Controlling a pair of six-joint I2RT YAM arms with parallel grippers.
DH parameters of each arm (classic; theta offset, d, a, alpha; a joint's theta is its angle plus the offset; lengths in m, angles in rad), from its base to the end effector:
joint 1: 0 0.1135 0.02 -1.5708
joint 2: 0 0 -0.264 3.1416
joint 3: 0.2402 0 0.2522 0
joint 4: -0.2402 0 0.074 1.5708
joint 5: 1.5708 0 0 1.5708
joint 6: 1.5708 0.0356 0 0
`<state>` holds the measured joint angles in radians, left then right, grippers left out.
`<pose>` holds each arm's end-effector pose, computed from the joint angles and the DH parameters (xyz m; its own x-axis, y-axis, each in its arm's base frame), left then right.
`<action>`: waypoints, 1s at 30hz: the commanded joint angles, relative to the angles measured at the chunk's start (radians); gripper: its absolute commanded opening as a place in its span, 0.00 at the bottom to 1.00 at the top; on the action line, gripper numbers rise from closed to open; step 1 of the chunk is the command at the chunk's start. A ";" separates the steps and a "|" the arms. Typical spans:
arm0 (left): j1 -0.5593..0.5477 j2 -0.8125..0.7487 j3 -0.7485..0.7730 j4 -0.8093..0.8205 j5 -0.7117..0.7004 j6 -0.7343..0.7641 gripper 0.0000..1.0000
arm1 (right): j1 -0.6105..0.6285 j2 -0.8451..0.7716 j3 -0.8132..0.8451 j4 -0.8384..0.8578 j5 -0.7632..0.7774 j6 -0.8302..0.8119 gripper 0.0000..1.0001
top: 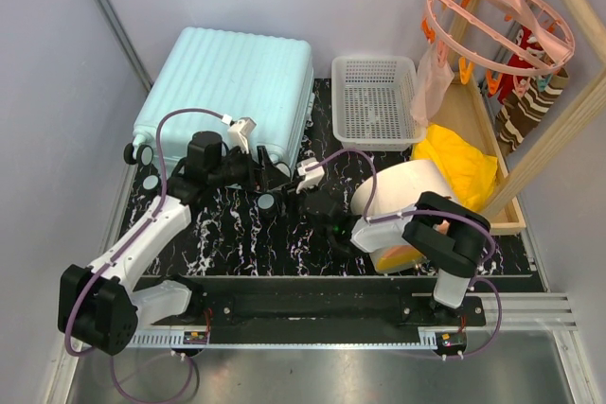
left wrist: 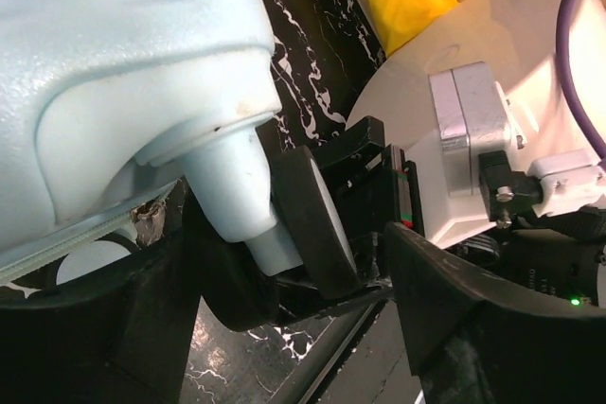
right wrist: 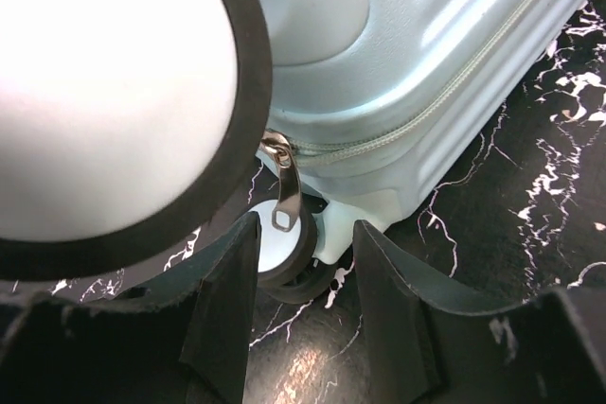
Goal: Open, take out, and arrange the luggage
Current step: Unzip the luggage at the center of the board.
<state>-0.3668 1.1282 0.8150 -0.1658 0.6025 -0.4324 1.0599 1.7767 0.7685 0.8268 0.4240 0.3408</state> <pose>0.2263 -0.1085 0.2860 -0.7112 -0.0966 -0.6963 0.5143 0.6038 -0.6090 0.1888 0.3069 0.1775 -0.2827 0.1186 -0.9518 -0.5334 0.8053 0.2588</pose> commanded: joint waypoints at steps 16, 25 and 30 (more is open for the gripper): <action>-0.009 0.030 0.096 0.075 0.131 -0.035 0.07 | -0.070 0.144 0.005 0.262 -0.024 -0.011 0.36; -0.008 0.025 0.105 0.153 0.163 -0.101 0.00 | -0.080 0.144 -0.018 0.268 0.022 -0.052 0.03; -0.009 0.044 0.107 0.218 0.186 -0.164 0.00 | -0.080 0.161 -0.035 0.325 0.002 -0.103 0.00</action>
<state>-0.3546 1.1812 0.8532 -0.1600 0.6182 -0.5301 1.0290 1.8992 0.7628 1.0859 0.3786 0.2794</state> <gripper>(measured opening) 0.582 0.010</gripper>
